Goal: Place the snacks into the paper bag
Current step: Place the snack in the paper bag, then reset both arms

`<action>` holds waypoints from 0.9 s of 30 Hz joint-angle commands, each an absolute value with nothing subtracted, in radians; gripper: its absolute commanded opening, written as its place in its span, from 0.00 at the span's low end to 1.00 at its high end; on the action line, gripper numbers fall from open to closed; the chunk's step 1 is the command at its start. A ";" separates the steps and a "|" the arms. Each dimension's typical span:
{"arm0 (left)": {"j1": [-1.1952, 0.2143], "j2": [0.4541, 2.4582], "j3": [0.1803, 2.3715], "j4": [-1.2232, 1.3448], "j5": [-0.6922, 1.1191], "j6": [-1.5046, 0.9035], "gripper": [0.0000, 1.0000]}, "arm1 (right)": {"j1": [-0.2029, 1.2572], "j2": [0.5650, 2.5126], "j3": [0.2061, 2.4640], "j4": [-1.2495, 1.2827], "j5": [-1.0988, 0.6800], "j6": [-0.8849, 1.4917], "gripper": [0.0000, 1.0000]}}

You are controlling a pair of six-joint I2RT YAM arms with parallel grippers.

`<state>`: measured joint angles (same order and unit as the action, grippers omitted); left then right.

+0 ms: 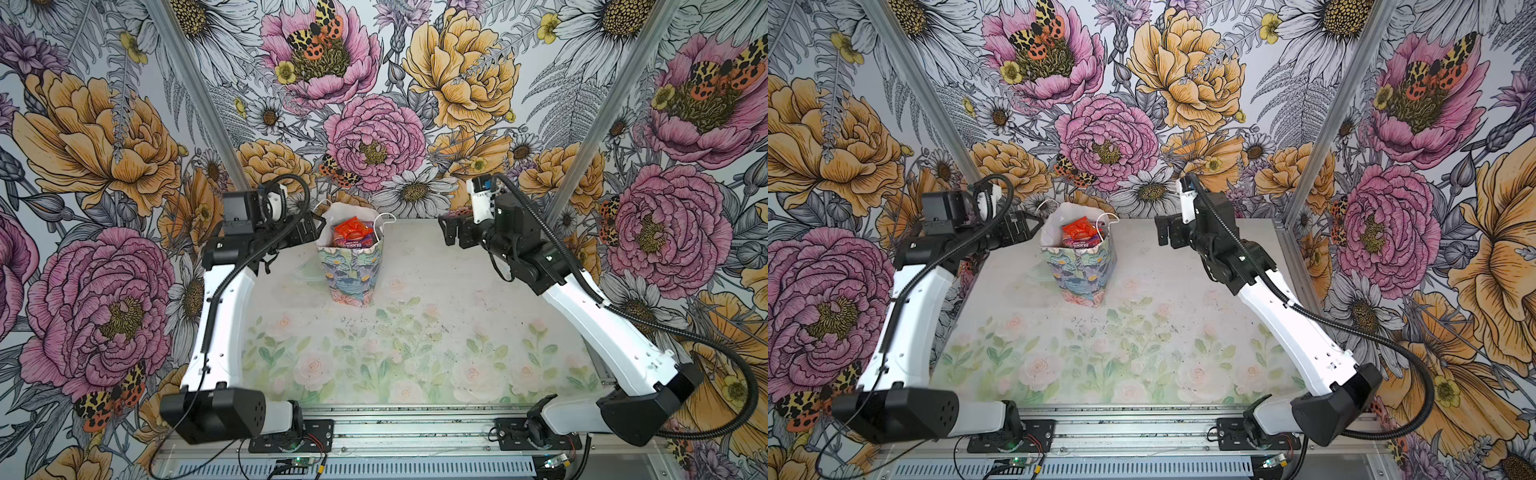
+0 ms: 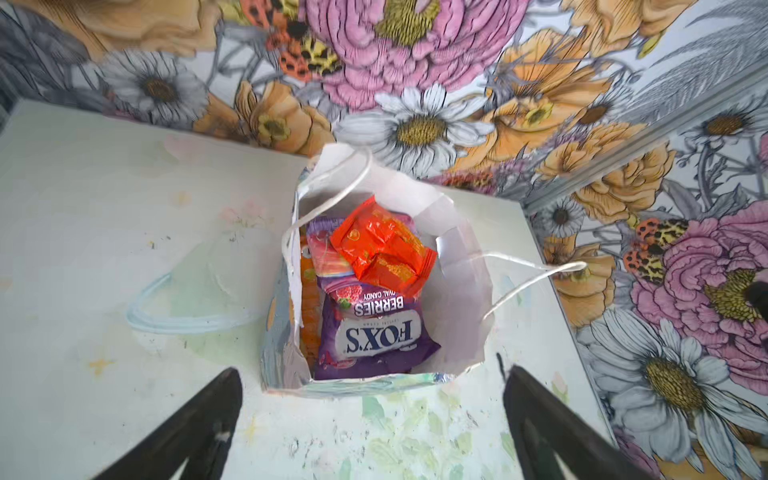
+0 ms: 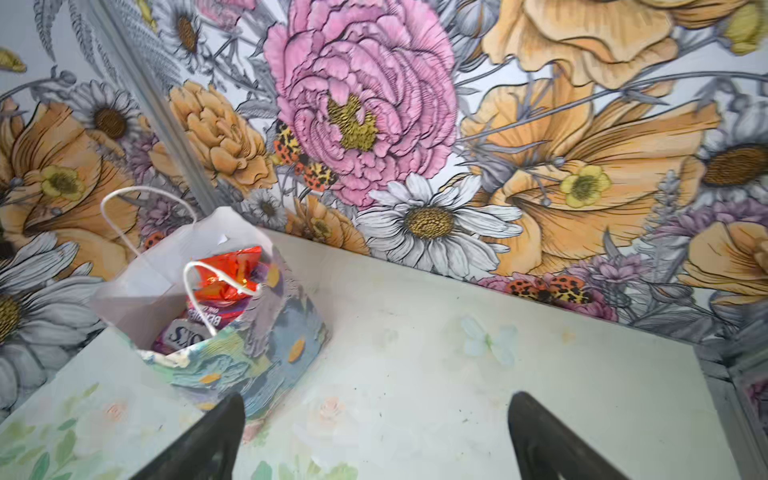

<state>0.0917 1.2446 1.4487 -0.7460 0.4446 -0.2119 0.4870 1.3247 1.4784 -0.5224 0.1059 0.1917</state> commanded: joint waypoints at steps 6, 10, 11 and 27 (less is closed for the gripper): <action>0.115 0.831 0.806 -0.050 0.271 -0.353 0.99 | 0.335 1.115 0.963 -0.322 0.273 0.267 1.00; 0.113 0.744 0.571 0.121 0.197 -0.400 0.99 | 0.288 0.999 0.763 -0.167 0.412 0.264 1.00; 0.113 0.733 0.522 0.162 0.176 -0.398 0.99 | 0.285 0.981 0.712 -0.108 0.449 0.247 1.00; 0.116 1.127 0.180 0.865 0.009 -0.169 0.99 | 0.168 1.387 0.265 1.006 0.498 -0.004 1.00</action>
<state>0.1089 1.0428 0.1818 0.6365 0.0174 -0.2264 0.1913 1.3186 0.2871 0.6525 0.5434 0.0540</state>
